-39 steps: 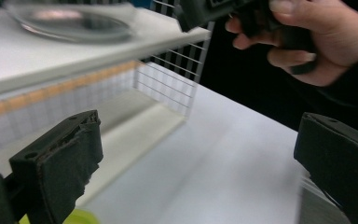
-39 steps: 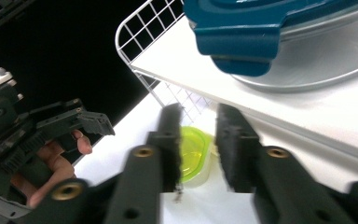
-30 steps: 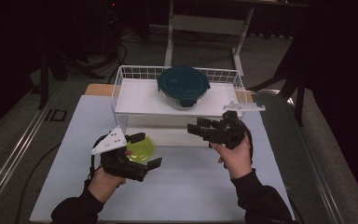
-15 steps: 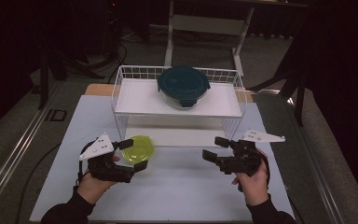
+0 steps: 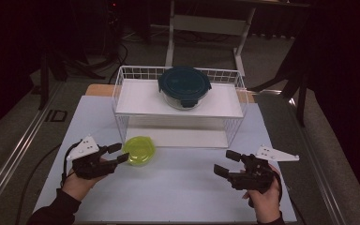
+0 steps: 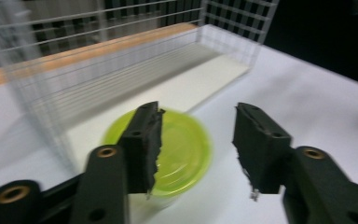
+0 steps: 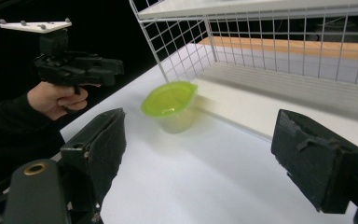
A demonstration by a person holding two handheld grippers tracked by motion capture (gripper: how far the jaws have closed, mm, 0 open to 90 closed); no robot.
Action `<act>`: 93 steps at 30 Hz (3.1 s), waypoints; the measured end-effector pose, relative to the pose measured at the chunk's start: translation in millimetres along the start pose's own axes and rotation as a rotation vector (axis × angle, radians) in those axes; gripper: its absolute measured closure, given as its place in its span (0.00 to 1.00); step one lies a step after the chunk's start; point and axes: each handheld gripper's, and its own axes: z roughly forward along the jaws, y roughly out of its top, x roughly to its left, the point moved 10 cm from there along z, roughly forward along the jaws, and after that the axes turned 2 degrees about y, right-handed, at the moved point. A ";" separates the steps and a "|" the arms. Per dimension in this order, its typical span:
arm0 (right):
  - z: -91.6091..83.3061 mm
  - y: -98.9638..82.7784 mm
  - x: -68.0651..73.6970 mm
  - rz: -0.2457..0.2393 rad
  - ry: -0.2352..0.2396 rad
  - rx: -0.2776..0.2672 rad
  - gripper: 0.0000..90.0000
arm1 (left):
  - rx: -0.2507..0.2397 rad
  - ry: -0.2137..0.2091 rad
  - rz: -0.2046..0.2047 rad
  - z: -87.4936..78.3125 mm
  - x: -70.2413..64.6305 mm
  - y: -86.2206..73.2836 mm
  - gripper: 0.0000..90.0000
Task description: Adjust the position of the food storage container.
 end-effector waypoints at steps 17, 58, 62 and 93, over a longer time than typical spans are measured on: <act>-9.4 -13.6 -2.7 0.007 -0.002 -0.025 0.19 | 0.188 0.147 -0.029 37.1 59.1 -61.8 0.99; -11.6 -19.8 -11.7 0.039 -0.007 -0.033 0.20 | 0.236 -0.025 -0.014 77.2 32.0 -71.2 0.99; -11.9 -19.6 -11.6 0.038 -0.007 -0.034 0.20 | 0.230 -0.041 -0.015 76.7 23.4 -69.6 0.99; -14.9 -18.4 -11.6 0.041 -0.005 -0.043 0.20 | 0.315 -0.079 0.026 105.8 -1.9 -65.8 0.99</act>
